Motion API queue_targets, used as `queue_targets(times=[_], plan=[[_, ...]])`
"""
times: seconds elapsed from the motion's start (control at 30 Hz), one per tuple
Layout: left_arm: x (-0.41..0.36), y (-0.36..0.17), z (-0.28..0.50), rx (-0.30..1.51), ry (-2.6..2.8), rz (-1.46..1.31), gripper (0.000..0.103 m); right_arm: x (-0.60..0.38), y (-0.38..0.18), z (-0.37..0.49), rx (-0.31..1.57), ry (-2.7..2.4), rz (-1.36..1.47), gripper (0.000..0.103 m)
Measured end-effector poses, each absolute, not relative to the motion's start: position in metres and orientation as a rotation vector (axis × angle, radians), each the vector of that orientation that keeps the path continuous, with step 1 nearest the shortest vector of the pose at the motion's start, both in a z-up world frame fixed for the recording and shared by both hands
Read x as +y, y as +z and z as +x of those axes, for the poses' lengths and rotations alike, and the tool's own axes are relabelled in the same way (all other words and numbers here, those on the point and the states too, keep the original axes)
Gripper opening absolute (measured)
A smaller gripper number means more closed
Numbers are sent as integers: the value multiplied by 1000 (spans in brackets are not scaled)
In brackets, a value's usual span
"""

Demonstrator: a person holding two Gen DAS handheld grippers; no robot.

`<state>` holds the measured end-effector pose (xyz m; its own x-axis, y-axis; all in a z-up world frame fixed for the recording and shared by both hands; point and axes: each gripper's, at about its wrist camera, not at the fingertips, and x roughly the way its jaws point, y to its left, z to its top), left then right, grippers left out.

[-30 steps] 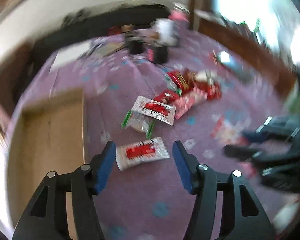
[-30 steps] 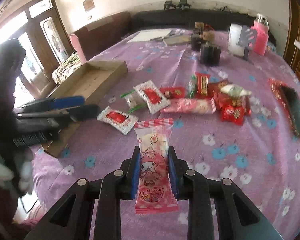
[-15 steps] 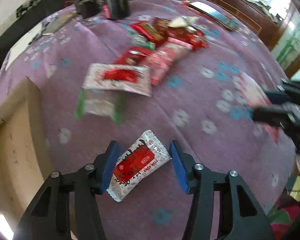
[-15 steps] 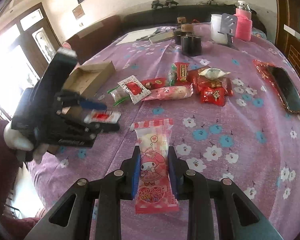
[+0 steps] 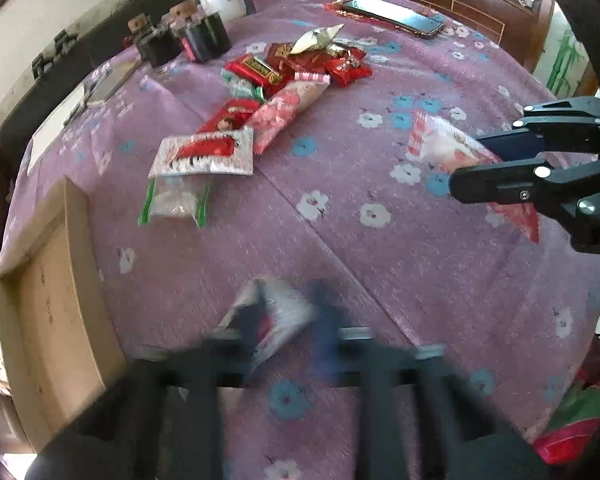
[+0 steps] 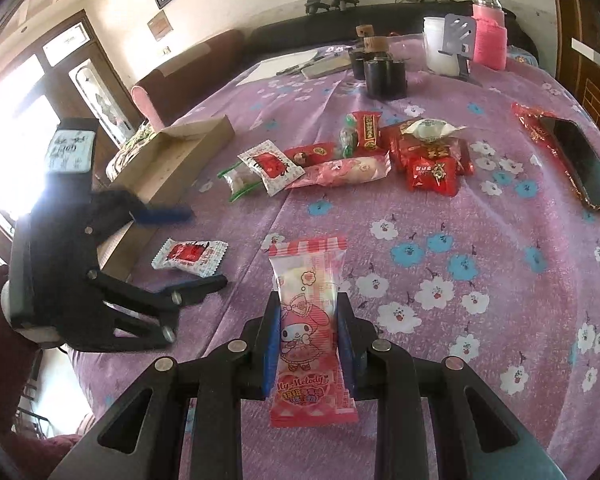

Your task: Organize snacks

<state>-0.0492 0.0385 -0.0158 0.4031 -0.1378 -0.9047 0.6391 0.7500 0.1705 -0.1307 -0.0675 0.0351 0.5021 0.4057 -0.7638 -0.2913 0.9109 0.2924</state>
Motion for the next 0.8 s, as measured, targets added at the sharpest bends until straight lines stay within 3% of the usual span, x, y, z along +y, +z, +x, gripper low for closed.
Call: queue_targets(times=[0.37, 0.4, 0.43, 0.47, 0.53, 0.8], plan=[[91, 21, -53, 1061, -536, 237, 2, -55, 37, -130, 948, 442, 145, 26], [99, 22, -53, 1065, -502, 202, 5, -54, 36, -129, 952, 448, 155, 26], [105, 22, -53, 1065, -472, 186, 16, -53, 35, -129, 953, 451, 159, 26], [109, 22, -53, 1057, -438, 187, 33, -51, 34, -130, 953, 455, 159, 26], [110, 18, -56, 1020, -377, 224, 57, -49, 32, -131, 953, 464, 159, 26], [85, -19, -57, 996, -286, 544, 60, -49, 28, -131, 956, 476, 172, 26]])
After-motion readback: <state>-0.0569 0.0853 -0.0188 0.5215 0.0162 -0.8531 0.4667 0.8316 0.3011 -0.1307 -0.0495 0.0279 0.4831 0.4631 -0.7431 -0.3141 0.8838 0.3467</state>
